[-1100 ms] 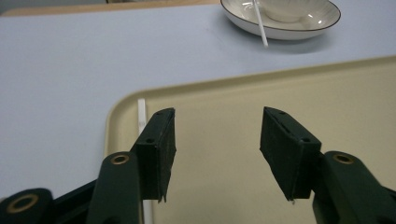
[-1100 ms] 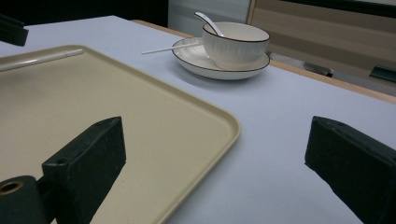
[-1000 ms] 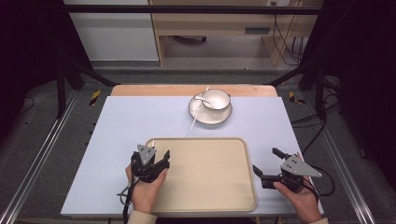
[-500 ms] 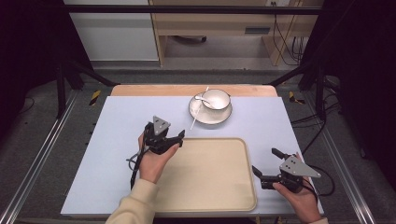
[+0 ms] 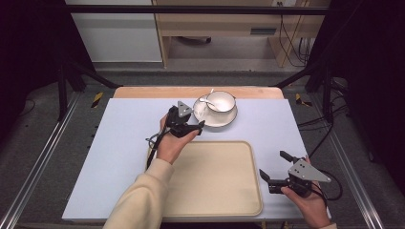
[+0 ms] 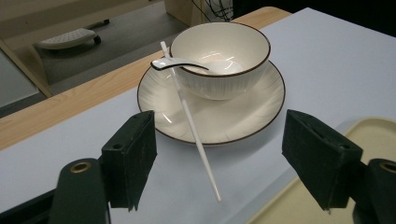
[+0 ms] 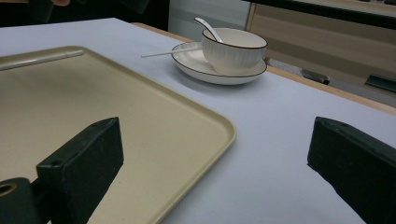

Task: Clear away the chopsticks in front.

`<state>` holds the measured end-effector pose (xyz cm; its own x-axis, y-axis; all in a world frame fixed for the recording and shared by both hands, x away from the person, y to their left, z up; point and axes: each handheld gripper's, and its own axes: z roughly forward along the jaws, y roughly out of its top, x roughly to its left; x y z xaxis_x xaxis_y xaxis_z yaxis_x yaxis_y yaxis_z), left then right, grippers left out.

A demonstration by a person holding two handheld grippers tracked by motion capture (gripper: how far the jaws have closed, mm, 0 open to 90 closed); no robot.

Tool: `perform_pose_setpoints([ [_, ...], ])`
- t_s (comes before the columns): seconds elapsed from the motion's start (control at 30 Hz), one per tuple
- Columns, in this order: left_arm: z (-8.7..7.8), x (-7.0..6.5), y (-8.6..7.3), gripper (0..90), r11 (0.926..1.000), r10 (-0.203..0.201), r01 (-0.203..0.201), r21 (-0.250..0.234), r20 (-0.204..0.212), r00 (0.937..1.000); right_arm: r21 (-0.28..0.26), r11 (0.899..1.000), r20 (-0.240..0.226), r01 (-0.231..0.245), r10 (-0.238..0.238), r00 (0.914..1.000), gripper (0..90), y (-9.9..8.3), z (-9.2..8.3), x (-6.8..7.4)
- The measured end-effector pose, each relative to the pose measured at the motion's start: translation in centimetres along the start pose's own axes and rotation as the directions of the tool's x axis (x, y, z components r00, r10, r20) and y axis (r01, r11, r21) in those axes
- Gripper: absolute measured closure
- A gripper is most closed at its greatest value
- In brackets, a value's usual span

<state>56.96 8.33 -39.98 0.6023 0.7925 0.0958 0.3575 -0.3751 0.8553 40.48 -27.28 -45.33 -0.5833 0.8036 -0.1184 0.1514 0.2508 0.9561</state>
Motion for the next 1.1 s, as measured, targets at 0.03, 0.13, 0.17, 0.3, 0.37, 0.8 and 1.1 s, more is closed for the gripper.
perform_pose_setpoints([
  [0.03, 0.4, 0.0, 0.2, 26.3, 1.0, 0.007, -0.007, 0.006, 0.003, 1.0, 0.001, 1.0, -0.001, 0.001, -0.001, 1.0, 3.7, 0.0, 0.0, 0.0],
  [0.13, 1.7, 0.0, 0.5, 28.4, 0.9996, 0.018, -0.018, 0.021, 0.0, 0.9998, 0.004, 1.0, -0.003, 0.003, -0.003, 1.0, 3.9, 0.0, 0.0, 0.1],
  [0.17, 2.4, 0.0, 0.6, 30.1, 0.9993, 0.024, -0.024, 0.03, -0.003, 0.9997, 0.003, 1.0, -0.004, 0.001, -0.001, 1.0, 4.0, 0.0, 0.0, 0.1],
  [0.3, 3.4, -0.1, 0.6, 34.3, 0.9984, 0.032, -0.032, 0.047, 0.0, 0.9995, 0.002, 1.0, -0.007, 0.001, -0.001, 1.0, 4.2, 0.0, 0.1, 0.1],
  [0.37, 4.3, 0.0, 0.6, 35.9, 0.9972, 0.031, -0.03, 0.068, -0.002, 0.9995, 0.002, 1.0, -0.008, 0.002, -0.002, 1.0, 4.2, 0.0, 0.1, 0.1],
  [0.8, 7.8, 1.3, -0.2, 54.8, 0.9911, -0.009, 0.013, 0.133, -0.034, 0.9994, 0.009, 1.0, -0.011, -0.004, 0.004, 0.9999, 4.3, 0.0, 0.2, 0.1],
  [1.1, 9.4, 1.2, -0.4, 63.6, 0.985, -0.014, 0.023, 0.171, -0.056, 0.9983, 0.011, 1.0, -0.012, -0.007, 0.007, 0.9999, 4.4, -0.1, 0.2, 0.1],
])
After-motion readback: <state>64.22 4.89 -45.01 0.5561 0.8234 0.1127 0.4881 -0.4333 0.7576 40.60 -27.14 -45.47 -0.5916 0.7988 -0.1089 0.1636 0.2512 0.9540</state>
